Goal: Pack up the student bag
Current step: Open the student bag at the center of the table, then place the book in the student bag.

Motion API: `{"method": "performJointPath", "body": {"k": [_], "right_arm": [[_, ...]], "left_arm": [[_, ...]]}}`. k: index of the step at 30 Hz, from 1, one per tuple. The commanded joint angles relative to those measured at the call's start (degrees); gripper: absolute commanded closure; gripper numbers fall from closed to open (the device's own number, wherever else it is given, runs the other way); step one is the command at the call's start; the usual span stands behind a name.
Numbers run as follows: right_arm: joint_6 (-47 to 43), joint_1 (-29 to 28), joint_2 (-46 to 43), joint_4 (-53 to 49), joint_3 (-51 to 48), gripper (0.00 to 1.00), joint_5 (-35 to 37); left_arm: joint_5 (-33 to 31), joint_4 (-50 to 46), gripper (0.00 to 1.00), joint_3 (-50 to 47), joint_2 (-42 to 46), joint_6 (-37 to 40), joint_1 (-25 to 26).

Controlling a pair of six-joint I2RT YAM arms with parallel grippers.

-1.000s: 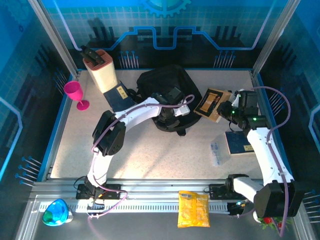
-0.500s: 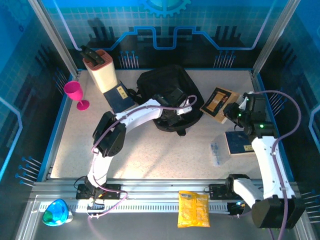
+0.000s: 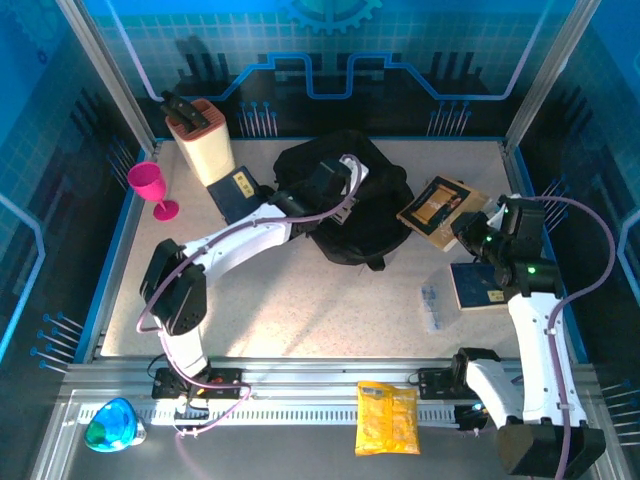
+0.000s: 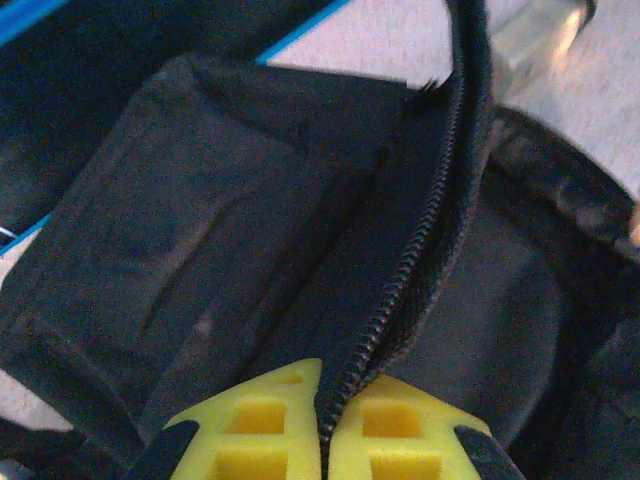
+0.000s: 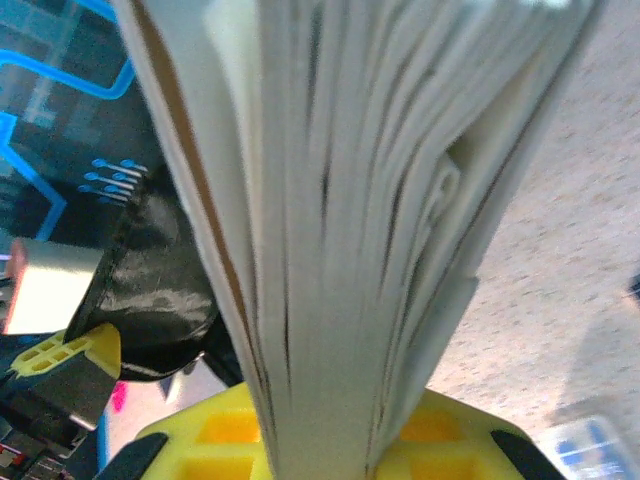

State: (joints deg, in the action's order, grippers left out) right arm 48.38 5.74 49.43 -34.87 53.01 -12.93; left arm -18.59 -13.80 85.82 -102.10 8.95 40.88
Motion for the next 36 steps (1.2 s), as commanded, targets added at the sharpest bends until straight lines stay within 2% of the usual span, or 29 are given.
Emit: {"method": "performJointPath", "body": {"k": [1, 7, 12, 19, 24, 30, 36], "right_arm": [[6.99, -2.61, 1.35, 10.15, -1.81, 0.84, -7.56], [15.54, -9.16, 7.87, 21.81, -5.94, 0.85, -7.09], [23.23, -13.21, 14.03, 31.18, -7.92, 0.85, -4.10], [32.12, -16.81, 20.73, 54.42, -12.94, 0.85, -0.70], [30.48, -19.89, 24.37, 63.95, -14.14, 0.86, 4.55], [30.09, -22.92, 35.65, 80.15, -14.12, 0.86, 7.66], [29.52, -23.87, 45.38, 77.53, -9.36, 0.85, 10.94]], "left_arm": [[2.54, 12.26, 1.00, -2.37, 4.68, -3.33, 0.08], [8.63, 20.52, 1.00, -7.05, 7.88, -2.13, 0.33], [12.15, 23.44, 1.00, -8.99, 8.98, -1.92, 0.61], [14.13, 24.01, 1.00, -9.09, 9.15, -2.71, 0.91], [15.45, 24.36, 1.00, -10.10, 9.66, -2.84, 0.97], [16.02, 24.27, 1.00, -10.45, 9.56, -3.58, 0.96], [15.22, 23.58, 1.00, -10.92, 8.69, -3.60, 0.95]]}}
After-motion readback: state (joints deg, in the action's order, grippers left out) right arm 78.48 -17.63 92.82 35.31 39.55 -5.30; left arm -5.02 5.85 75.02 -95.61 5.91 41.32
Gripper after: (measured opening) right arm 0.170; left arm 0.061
